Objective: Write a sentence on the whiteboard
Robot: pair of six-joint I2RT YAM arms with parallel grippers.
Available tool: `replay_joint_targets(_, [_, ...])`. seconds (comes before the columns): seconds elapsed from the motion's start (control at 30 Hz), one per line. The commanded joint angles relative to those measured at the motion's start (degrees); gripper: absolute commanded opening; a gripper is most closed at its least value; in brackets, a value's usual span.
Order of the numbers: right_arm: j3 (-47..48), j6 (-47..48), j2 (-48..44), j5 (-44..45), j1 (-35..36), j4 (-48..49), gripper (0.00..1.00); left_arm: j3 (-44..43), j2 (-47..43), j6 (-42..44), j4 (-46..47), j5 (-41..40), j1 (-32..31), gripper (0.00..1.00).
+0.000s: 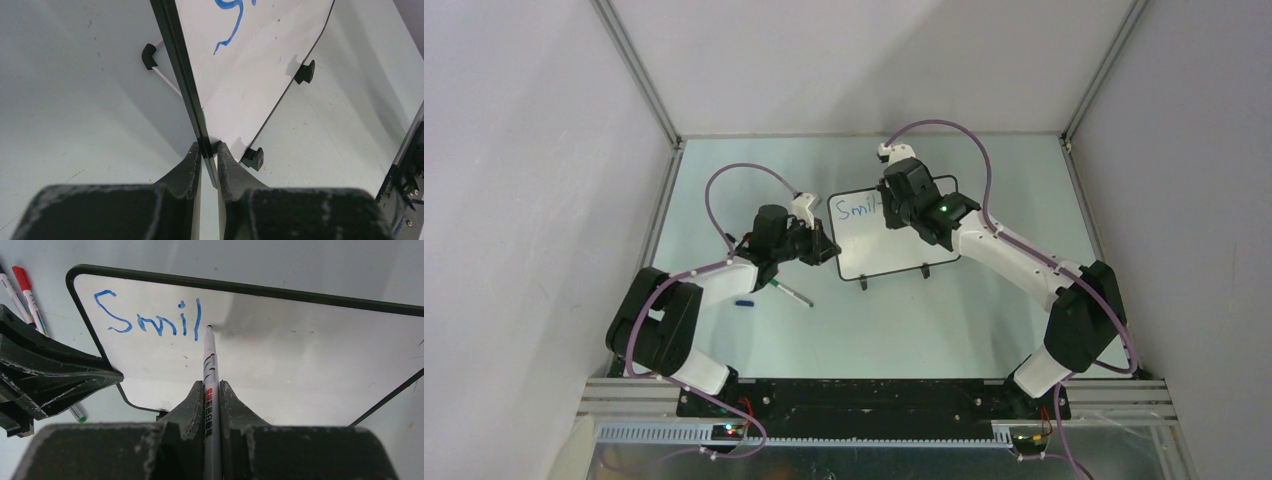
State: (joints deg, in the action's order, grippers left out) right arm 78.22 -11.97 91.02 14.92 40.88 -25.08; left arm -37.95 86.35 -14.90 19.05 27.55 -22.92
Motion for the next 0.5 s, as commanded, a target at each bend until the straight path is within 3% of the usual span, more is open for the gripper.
replay_joint_targets(0.0, [1.0, -0.2, 0.4, 0.5, -0.5, 1.5, 0.0, -1.2, -0.2, 3.0, -2.5, -0.4, -1.3, 0.0])
replay_joint_targets(0.47, [0.9, -0.5, 0.0, 2.4, -1.3, -0.1, 0.0, -1.3, -0.3, 3.1, -2.7, -0.5, -1.3, 0.0])
